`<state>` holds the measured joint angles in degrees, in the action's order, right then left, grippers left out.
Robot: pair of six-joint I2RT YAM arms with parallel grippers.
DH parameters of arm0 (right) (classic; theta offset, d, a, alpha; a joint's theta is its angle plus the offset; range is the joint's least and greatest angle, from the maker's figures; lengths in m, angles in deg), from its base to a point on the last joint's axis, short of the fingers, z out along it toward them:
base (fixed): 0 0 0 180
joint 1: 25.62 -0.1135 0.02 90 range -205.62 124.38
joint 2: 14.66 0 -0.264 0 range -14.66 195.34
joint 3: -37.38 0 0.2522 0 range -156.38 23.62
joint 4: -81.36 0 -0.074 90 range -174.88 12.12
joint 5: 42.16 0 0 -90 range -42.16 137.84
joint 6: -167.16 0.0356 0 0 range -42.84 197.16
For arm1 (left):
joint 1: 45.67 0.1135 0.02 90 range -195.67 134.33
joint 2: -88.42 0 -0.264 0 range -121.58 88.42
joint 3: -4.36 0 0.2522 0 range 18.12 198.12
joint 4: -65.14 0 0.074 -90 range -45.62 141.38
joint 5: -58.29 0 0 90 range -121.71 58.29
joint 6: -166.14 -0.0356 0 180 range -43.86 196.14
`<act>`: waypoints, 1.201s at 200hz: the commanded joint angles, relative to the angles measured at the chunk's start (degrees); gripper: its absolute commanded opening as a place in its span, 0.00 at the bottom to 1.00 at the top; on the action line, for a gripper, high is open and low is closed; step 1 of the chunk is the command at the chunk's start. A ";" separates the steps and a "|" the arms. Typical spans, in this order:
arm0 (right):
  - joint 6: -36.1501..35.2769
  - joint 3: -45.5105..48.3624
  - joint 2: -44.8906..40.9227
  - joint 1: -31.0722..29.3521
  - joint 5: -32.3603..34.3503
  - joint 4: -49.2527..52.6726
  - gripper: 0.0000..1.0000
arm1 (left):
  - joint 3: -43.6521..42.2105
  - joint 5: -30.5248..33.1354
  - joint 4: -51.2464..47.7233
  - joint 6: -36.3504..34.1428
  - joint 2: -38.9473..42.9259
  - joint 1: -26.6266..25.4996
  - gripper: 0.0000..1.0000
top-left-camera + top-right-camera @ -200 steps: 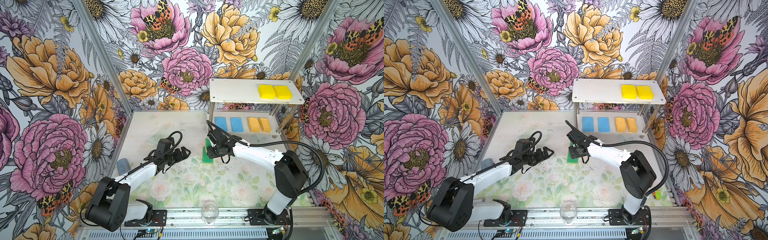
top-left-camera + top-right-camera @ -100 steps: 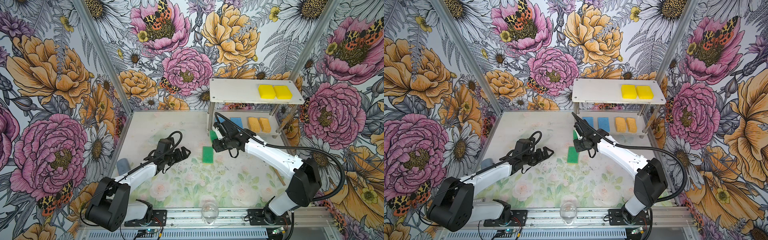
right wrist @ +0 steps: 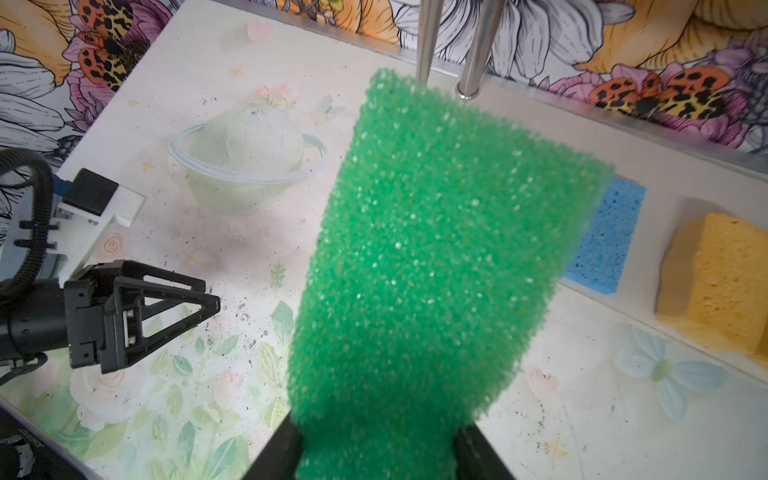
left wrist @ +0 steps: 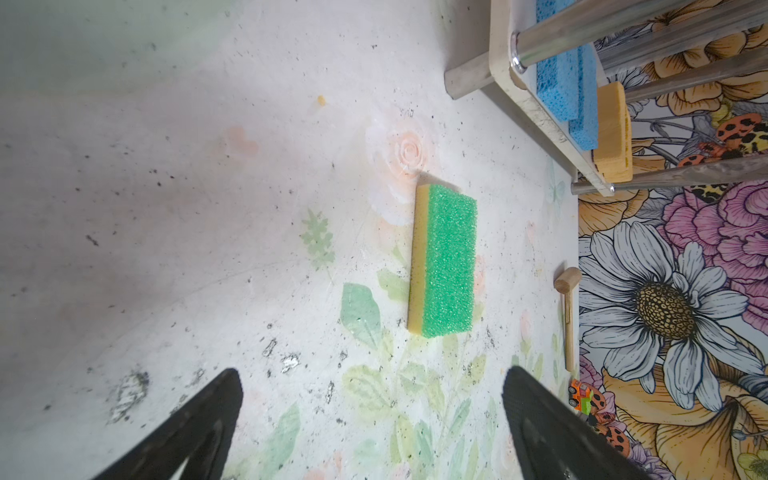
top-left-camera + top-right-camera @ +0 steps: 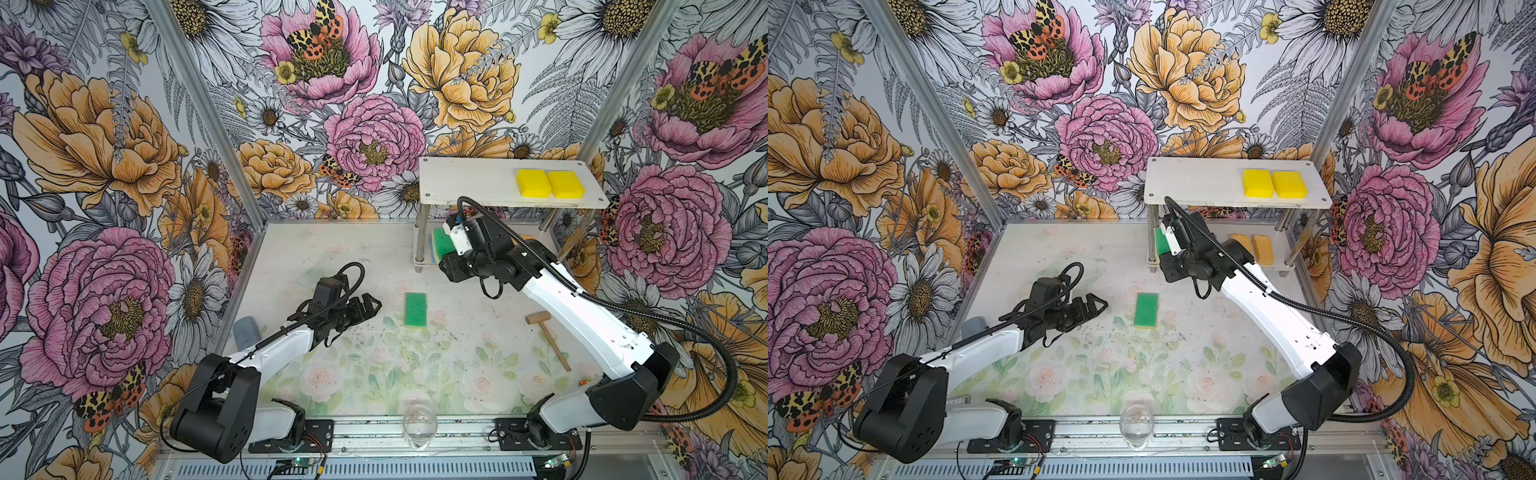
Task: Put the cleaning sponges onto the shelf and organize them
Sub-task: 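Lift the yellow-green sponge with the right gripper up over the top shelf, then lower the sponge onto the top shelf beside the yellow sponges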
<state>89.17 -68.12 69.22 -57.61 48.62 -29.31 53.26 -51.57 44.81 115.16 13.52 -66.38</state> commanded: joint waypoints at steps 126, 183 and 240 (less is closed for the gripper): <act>-7.60 -19.93 -0.17 7.38 3.79 5.60 0.48 | 2.43 -1.31 0.53 -0.36 -0.17 0.34 0.99; -10.31 -27.60 2.22 12.45 4.05 5.97 0.47 | 1.74 -1.10 0.44 -0.44 0.31 0.32 0.99; -12.52 -32.08 5.94 17.49 4.74 5.93 0.47 | 1.16 -0.89 0.48 -0.35 1.20 0.40 0.99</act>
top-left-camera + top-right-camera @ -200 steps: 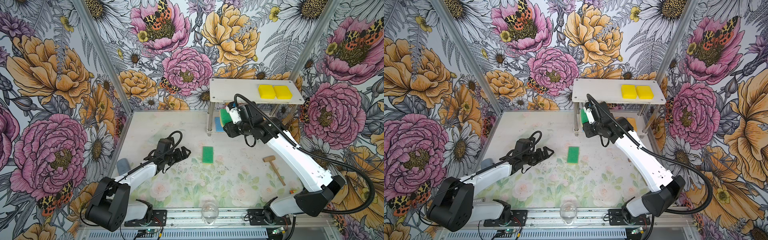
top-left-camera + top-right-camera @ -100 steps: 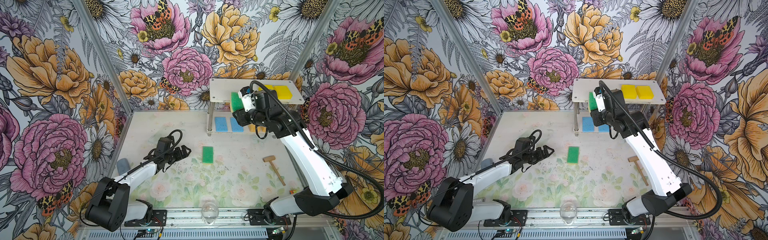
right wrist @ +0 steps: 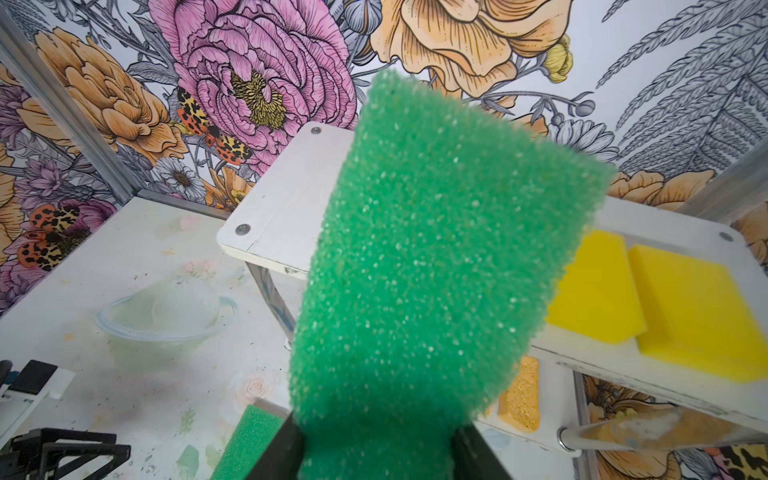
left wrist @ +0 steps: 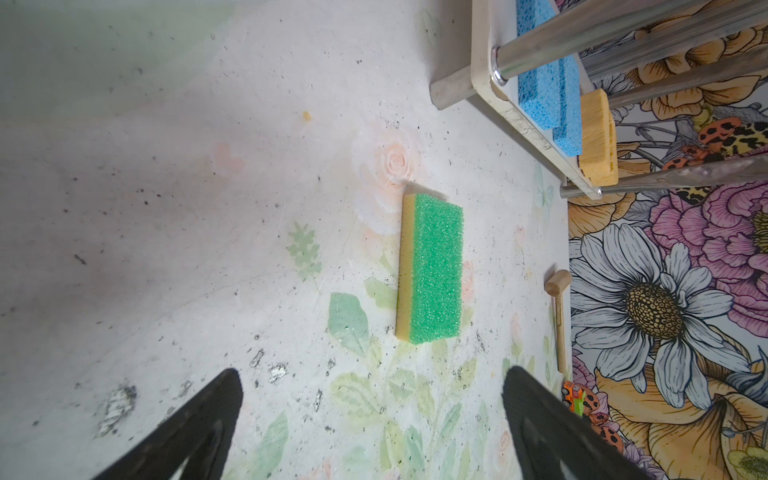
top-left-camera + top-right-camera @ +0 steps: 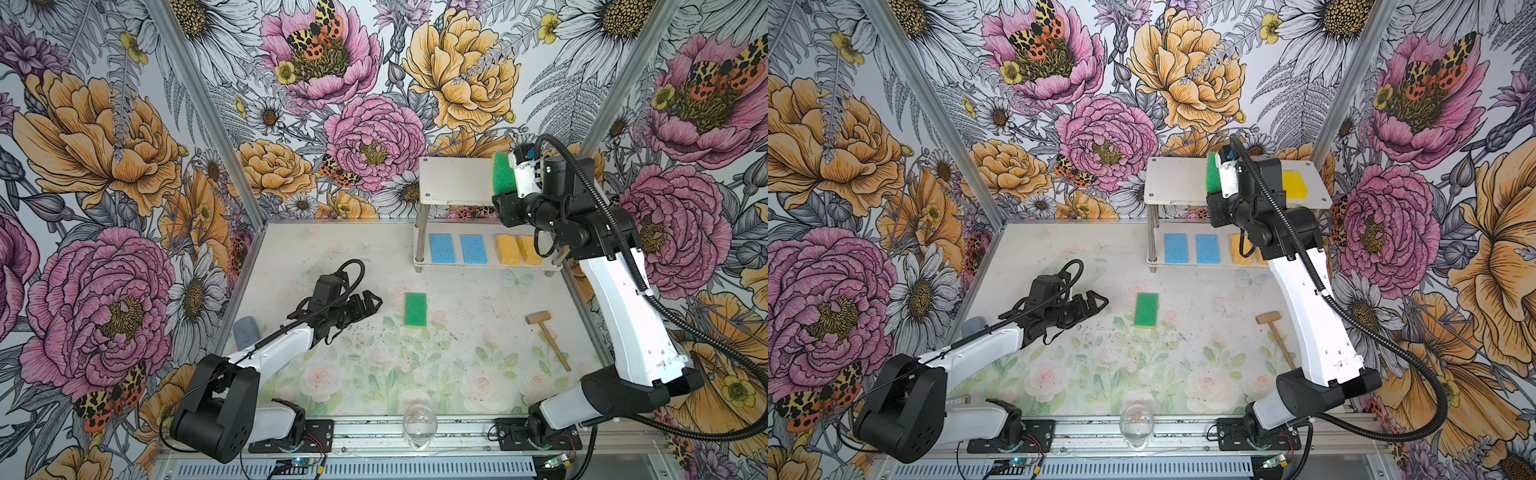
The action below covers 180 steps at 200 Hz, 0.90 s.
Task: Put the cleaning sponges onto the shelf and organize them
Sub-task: 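Lower the sponge onto the top shelf beside the yellow sponges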
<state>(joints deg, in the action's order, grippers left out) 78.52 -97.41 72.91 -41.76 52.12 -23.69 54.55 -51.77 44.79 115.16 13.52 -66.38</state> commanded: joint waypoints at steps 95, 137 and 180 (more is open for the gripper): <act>-3.21 -12.36 11.65 7.10 -1.64 0.33 0.47 | -0.83 -0.02 -0.37 -0.40 2.72 0.48 0.99; -2.75 -14.62 15.10 7.73 -2.38 0.33 0.47 | -1.09 0.28 -0.45 -0.35 3.00 0.67 0.99; -2.51 -15.84 17.65 7.80 -3.48 0.25 0.47 | -1.00 0.27 -0.54 -0.34 3.09 0.77 0.99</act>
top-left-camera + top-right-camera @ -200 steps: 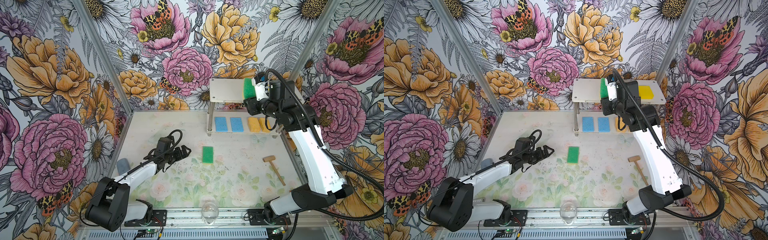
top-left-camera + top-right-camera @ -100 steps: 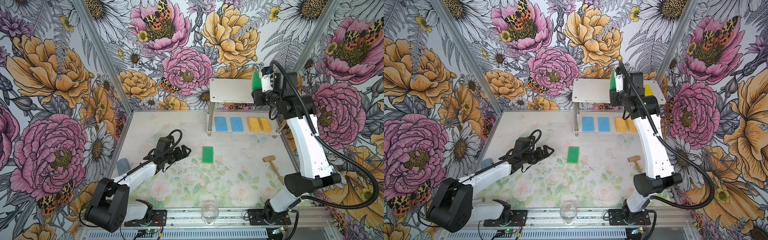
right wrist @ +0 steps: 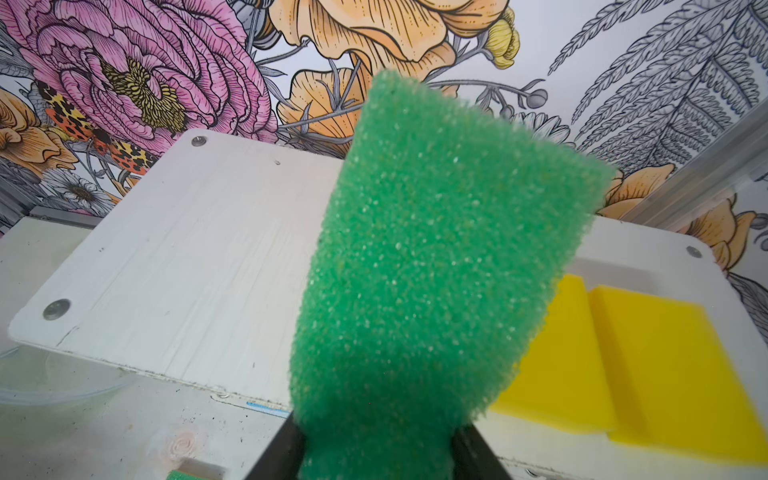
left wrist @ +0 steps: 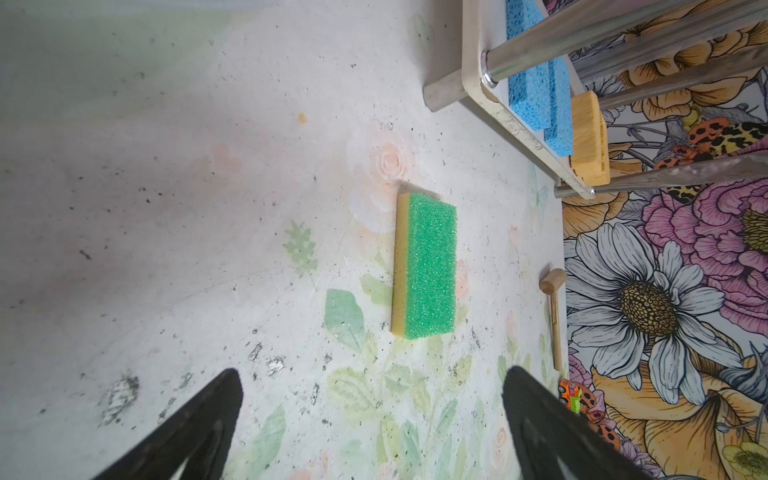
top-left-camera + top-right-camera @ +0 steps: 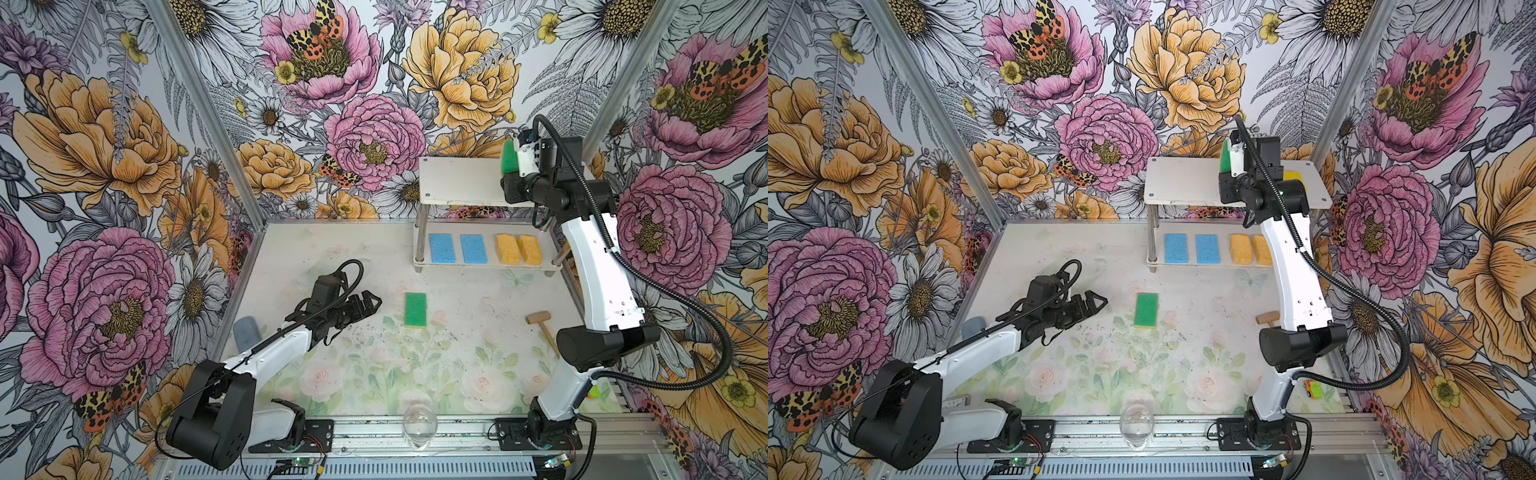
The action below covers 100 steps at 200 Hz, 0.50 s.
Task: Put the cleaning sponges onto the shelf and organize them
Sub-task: 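Lower the sponge onto the top shelf beside the yellow sponges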
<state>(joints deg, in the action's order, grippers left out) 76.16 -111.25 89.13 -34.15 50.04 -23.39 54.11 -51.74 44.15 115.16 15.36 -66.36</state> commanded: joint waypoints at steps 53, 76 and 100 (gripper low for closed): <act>1.40 -3.56 4.11 0.29 -2.71 -0.06 0.48 | -0.57 -0.14 0.50 -0.33 0.38 0.74 0.99; 1.62 -3.65 4.84 0.28 -3.00 -0.06 0.50 | -0.57 0.04 0.35 -0.35 0.63 0.90 0.99; 1.71 -3.56 5.19 0.26 -3.04 0.01 0.51 | -0.69 0.09 0.30 -0.27 0.72 0.74 0.99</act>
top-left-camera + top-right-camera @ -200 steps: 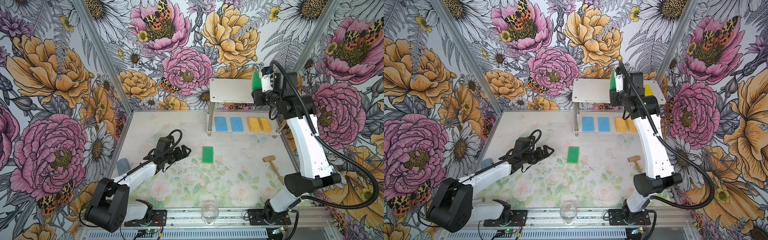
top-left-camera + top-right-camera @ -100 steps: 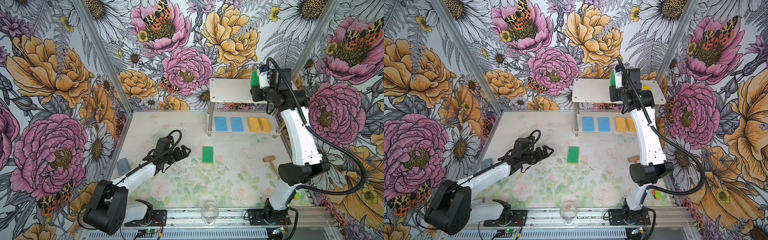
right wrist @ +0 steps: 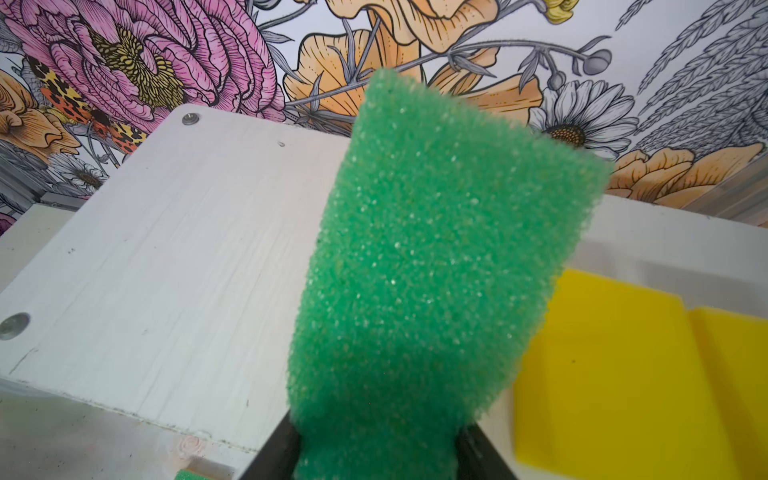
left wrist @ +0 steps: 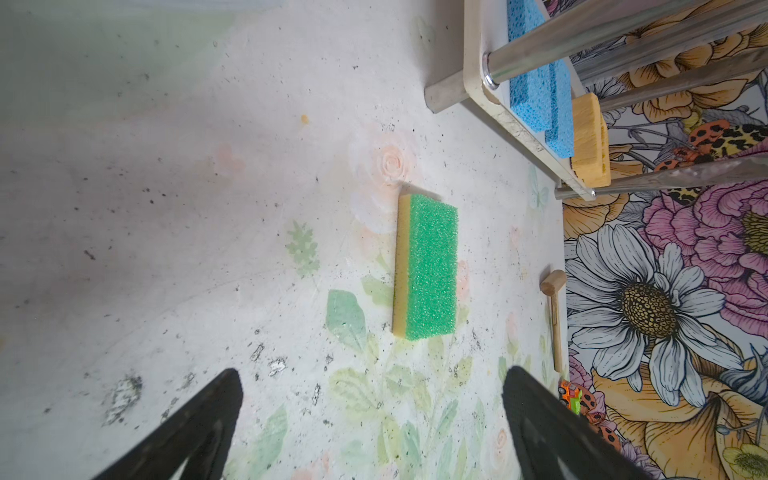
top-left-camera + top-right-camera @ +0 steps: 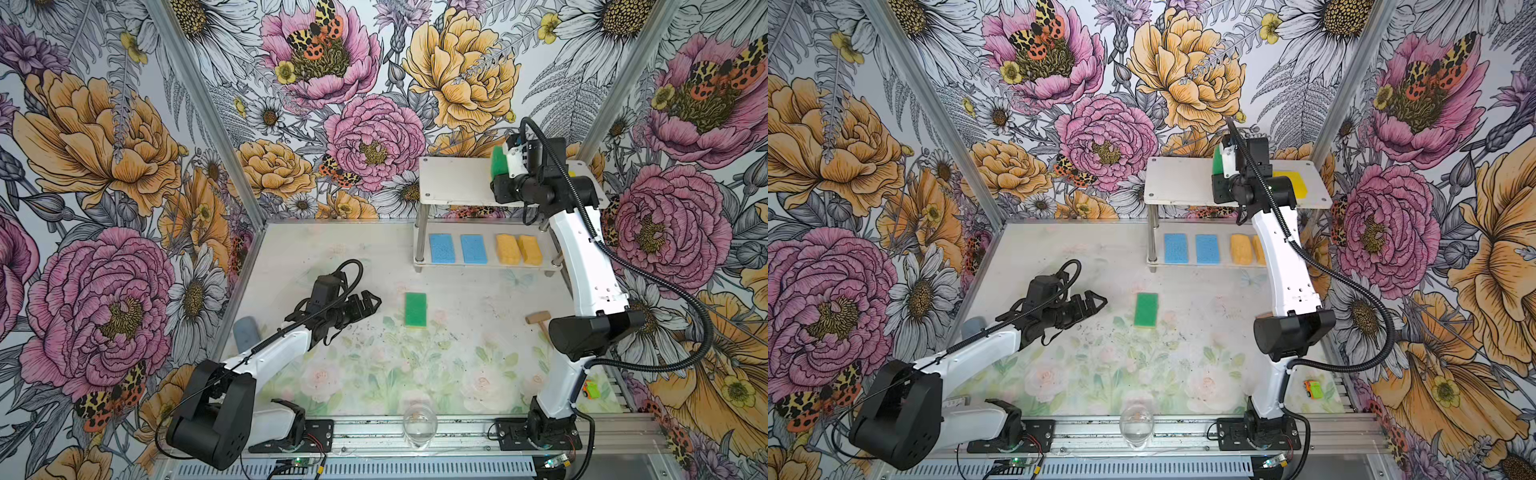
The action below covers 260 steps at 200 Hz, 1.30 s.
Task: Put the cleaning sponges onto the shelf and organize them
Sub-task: 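Lower the sponge onto the top shelf beside the yellow sponges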
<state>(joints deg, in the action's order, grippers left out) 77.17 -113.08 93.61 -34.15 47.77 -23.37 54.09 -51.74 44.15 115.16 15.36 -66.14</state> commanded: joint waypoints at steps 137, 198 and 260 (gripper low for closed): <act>-0.27 -1.64 2.91 0.28 0.76 -0.08 0.54 | -0.90 0.16 0.39 -0.23 0.64 0.69 0.99; -0.47 -1.37 3.21 0.28 1.37 -0.06 0.60 | -0.72 -0.10 0.71 -0.18 0.02 0.69 0.99; -1.15 -1.45 3.96 0.37 1.74 -0.08 0.64 | -0.03 -0.19 0.79 0.00 -0.85 0.70 0.99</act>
<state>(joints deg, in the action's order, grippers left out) 77.04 -113.28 96.60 -34.15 48.23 -23.39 53.93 -51.74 44.17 115.19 15.21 -66.10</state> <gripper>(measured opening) 0.634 0.989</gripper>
